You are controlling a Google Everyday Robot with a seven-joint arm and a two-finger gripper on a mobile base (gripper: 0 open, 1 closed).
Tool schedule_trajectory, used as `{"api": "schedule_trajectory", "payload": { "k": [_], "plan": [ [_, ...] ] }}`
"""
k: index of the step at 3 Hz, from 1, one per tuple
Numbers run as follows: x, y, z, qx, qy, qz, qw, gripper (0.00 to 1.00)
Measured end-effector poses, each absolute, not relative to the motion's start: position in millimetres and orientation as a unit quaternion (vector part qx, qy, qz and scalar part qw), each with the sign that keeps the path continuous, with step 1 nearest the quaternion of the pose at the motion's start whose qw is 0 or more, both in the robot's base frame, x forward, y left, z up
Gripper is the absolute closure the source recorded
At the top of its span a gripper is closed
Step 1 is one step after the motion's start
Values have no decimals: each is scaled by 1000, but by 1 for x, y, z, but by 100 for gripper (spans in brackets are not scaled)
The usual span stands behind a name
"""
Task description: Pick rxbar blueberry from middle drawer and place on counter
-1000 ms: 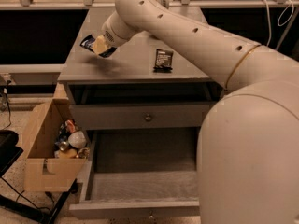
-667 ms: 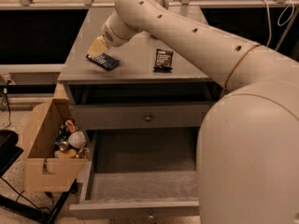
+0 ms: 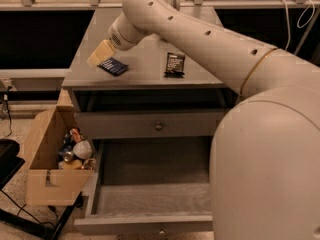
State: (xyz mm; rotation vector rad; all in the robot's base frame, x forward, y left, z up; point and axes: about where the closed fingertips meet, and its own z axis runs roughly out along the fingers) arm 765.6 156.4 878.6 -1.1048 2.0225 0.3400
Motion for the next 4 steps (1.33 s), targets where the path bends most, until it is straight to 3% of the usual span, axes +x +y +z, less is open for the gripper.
{"api": "schedule_trajectory", "payload": {
  "k": [2, 4],
  "plan": [
    [726, 134, 912, -390, 790, 144, 451, 0],
    [626, 32, 1019, -295, 747, 91, 589, 0]
  ]
}}
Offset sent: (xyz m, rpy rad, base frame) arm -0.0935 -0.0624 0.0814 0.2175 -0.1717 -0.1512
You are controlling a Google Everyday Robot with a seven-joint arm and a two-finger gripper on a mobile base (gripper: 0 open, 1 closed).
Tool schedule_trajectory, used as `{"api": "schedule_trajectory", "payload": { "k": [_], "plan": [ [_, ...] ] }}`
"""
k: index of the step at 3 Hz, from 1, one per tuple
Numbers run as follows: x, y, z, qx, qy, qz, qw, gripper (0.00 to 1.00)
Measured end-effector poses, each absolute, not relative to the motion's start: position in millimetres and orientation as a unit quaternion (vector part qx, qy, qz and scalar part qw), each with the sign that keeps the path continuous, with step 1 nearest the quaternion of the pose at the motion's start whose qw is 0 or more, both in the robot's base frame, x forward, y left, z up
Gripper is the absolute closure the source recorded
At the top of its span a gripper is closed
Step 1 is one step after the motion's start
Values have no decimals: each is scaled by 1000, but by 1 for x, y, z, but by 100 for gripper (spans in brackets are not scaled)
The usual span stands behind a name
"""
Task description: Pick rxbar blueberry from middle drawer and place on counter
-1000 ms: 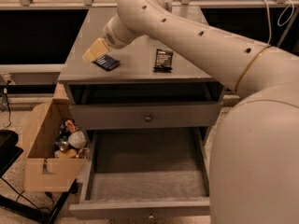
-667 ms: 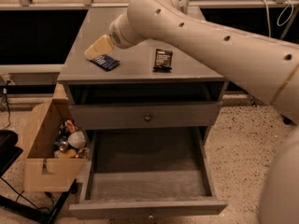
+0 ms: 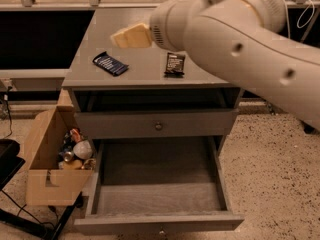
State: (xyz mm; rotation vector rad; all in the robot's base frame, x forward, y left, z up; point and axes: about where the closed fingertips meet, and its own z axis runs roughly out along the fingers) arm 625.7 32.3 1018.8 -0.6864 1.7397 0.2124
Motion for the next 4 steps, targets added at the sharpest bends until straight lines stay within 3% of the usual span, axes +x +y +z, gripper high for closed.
{"api": "schedule_trajectory", "payload": {
  "k": [2, 4],
  "plan": [
    [596, 15, 1037, -279, 732, 81, 617, 0],
    [624, -101, 1039, -165, 766, 59, 619, 0]
  ]
}}
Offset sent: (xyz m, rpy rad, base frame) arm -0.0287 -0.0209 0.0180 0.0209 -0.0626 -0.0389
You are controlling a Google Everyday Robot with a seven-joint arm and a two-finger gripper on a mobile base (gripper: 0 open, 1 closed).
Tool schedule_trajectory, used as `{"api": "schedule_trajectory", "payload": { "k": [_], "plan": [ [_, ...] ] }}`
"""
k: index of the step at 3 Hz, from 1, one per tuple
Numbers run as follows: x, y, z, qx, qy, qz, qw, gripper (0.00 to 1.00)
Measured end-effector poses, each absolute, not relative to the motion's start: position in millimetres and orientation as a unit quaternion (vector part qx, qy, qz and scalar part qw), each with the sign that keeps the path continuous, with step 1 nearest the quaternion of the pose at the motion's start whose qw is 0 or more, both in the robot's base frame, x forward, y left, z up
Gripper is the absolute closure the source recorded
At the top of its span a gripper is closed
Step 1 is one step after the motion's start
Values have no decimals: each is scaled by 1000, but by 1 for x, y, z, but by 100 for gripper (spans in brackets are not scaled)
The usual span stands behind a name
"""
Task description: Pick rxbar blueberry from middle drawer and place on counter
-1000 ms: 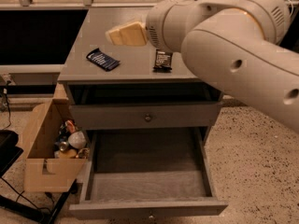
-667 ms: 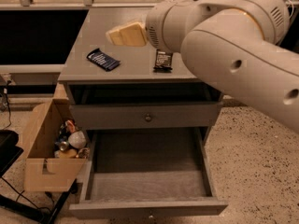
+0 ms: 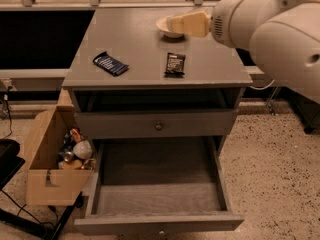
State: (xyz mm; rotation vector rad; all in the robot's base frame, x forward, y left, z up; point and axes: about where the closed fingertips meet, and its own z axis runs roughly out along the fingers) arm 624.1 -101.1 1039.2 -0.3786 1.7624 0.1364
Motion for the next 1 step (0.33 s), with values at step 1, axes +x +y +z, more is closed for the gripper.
{"api": "schedule_trajectory", "payload": {
  "k": [1],
  "plan": [
    [618, -150, 1045, -126, 785, 48, 605, 0]
  ]
}}
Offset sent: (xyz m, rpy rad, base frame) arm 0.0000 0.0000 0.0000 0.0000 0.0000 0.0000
